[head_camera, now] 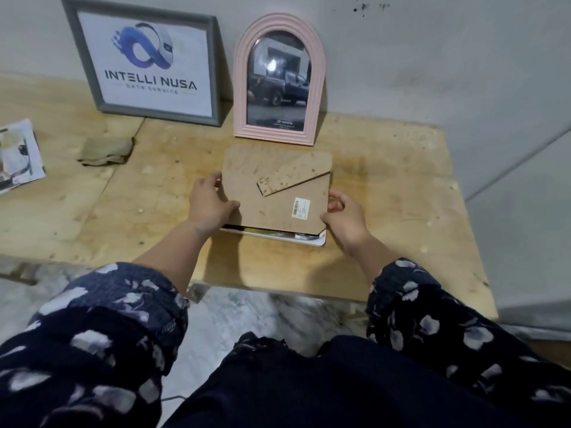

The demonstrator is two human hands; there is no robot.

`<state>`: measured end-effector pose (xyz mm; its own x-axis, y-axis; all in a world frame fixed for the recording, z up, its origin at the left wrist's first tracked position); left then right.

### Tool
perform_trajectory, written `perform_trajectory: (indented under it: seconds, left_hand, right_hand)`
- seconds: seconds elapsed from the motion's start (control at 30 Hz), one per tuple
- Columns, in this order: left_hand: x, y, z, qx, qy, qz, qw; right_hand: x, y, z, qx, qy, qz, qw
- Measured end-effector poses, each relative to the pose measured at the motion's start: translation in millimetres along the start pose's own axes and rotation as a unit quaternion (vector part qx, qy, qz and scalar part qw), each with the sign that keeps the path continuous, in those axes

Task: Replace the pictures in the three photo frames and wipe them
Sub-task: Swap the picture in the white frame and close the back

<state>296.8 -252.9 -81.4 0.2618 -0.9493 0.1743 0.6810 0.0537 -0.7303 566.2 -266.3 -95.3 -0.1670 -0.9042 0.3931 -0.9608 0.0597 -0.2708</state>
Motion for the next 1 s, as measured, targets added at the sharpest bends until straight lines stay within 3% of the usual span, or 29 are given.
perform_trajectory:
  seconds: [0.2, 0.4, 1.0]
  left_hand:
    - [2, 1, -16, -0.057, 0.051, -0.047, 0.996]
    - [0, 1, -16, -0.087, 0.065, -0.079, 0.991]
    - [-1, 6, -18, -0.195, 0.108, -0.151, 0.963]
  right_hand:
    - [16, 9, 5, 0.077, -0.006, 0.031, 0.997]
    - [27, 11, 7, 0.086, 0.001, 0.051, 0.995]
    - [29, 13, 5, 0.264, -0.002, 0.019, 0.964]
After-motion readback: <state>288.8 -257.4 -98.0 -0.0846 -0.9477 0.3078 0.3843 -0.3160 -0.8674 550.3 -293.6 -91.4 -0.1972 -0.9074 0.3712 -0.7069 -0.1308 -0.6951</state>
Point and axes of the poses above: each hand's wrist, its own x-axis away from the middle knuckle, its own y-axis out of the palm, z = x × y, the point moved 3 cm from there along -x, towards the middle knuckle, and after that the axes turned 4 degrees about -x, right-handed, at the moved point
